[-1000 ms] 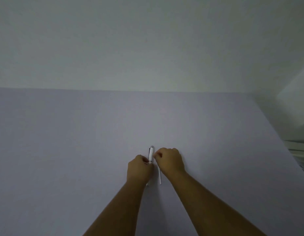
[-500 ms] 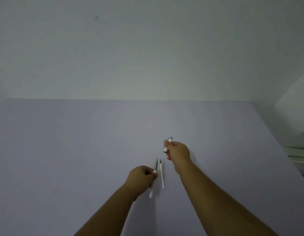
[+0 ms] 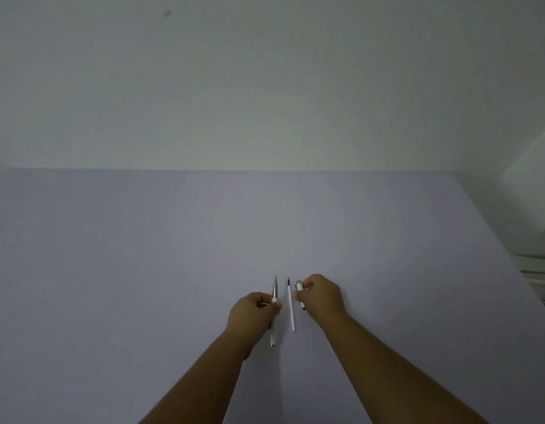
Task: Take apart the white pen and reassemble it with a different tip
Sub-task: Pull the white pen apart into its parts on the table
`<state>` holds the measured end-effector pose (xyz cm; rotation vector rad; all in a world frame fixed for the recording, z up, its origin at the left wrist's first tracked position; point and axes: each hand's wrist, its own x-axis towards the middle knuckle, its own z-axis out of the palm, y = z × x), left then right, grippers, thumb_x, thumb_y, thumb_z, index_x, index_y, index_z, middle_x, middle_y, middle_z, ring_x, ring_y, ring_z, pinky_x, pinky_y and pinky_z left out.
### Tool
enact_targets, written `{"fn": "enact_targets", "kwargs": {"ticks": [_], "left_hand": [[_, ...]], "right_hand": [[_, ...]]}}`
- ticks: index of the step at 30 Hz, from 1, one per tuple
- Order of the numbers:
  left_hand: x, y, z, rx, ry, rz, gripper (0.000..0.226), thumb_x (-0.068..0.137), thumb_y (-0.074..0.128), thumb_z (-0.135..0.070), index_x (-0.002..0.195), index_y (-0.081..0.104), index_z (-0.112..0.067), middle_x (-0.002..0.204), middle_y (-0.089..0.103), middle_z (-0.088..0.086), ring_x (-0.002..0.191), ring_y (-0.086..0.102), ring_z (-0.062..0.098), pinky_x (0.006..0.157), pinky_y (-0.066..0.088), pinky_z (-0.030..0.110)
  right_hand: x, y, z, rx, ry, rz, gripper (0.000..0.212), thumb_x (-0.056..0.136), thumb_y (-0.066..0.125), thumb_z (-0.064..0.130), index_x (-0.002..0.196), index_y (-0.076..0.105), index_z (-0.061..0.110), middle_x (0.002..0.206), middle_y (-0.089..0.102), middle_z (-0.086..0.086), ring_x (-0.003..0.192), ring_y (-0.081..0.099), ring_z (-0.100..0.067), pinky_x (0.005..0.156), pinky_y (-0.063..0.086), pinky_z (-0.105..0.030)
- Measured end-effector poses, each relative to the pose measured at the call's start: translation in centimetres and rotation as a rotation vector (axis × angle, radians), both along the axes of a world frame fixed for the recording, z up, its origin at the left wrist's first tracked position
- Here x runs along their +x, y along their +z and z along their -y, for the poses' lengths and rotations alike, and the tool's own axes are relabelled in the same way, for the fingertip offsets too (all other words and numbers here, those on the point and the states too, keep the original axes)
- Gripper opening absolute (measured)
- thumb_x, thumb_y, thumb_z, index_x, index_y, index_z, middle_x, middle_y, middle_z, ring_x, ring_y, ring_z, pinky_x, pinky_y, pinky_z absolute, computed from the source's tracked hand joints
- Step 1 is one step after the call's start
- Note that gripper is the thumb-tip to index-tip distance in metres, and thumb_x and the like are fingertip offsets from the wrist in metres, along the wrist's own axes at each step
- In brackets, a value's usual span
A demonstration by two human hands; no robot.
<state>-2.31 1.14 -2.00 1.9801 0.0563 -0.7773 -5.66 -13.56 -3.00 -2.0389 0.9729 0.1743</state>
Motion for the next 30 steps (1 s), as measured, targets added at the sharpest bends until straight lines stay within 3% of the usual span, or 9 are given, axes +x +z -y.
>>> {"fn": "enact_targets", "kwargs": {"ticks": [7, 15, 20, 23, 27, 30], "left_hand": [[0.3, 0.2, 0.0, 0.005, 0.014, 0.02, 0.019, 0.089, 0.063, -0.024, 0.098, 0.069, -0.009, 0.09, 0.069, 0.004, 0.087, 0.065, 0.022, 0.084, 0.058, 0.035], [0.0, 0.8, 0.2, 0.005, 0.01, 0.007, 0.018, 0.089, 0.064, -0.023, 0.099, 0.069, -0.009, 0.097, 0.071, 0.008, 0.095, 0.068, 0.026, 0.088, 0.058, 0.039], [-0.2, 1.2, 0.1, 0.009, 0.009, 0.015, 0.015, 0.088, 0.064, -0.024, 0.096, 0.069, -0.012, 0.088, 0.069, 0.003, 0.086, 0.065, 0.021, 0.087, 0.058, 0.037], [-0.3, 1.5, 0.0, 0.009, 0.0, 0.028, 0.013, 0.088, 0.064, -0.025, 0.092, 0.069, -0.014, 0.081, 0.066, -0.002, 0.075, 0.06, 0.014, 0.08, 0.056, 0.032], [-0.5, 2.7, 0.2, 0.045, -0.025, 0.101, 0.011, 0.09, 0.062, -0.028, 0.092, 0.066, -0.018, 0.086, 0.067, -0.001, 0.073, 0.059, 0.011, 0.064, 0.048, 0.02], [-0.6, 4.0, 0.3, 0.1, -0.079, 0.193, 0.013, 0.092, 0.058, -0.03, 0.094, 0.062, -0.018, 0.09, 0.065, -0.002, 0.076, 0.059, 0.011, 0.056, 0.04, 0.012]], "right_hand": [[-0.2, -0.6, -0.5, -0.016, -0.015, 0.036, 0.02, 0.079, 0.072, 0.024, 0.082, 0.054, 0.014, 0.099, 0.069, -0.013, 0.082, 0.059, -0.022, 0.078, 0.049, -0.034], [-0.4, -0.7, -0.5, 0.018, -0.048, 0.053, 0.022, 0.077, 0.073, 0.024, 0.08, 0.053, 0.014, 0.097, 0.069, -0.013, 0.09, 0.066, -0.029, 0.081, 0.052, -0.039], [-0.6, -0.7, -0.4, 0.045, -0.077, 0.052, 0.022, 0.079, 0.071, 0.027, 0.081, 0.053, 0.014, 0.091, 0.066, -0.01, 0.09, 0.065, -0.029, 0.083, 0.053, -0.04], [-0.5, 0.1, -0.3, 0.026, -0.097, 0.093, 0.024, 0.084, 0.064, 0.035, 0.079, 0.054, 0.014, 0.083, 0.061, -0.004, 0.084, 0.061, -0.025, 0.083, 0.051, -0.038], [-0.2, 3.1, -1.1, 0.346, -0.055, 0.239, 0.033, 0.082, 0.065, 0.047, 0.071, 0.058, 0.016, 0.07, 0.056, 0.002, 0.068, 0.052, -0.014, 0.068, 0.045, -0.032], [-0.1, 4.6, -2.0, 0.385, 0.077, 0.258, 0.028, 0.08, 0.07, 0.038, 0.071, 0.06, 0.014, 0.07, 0.059, 0.002, 0.065, 0.051, -0.01, 0.062, 0.041, -0.025]]}}
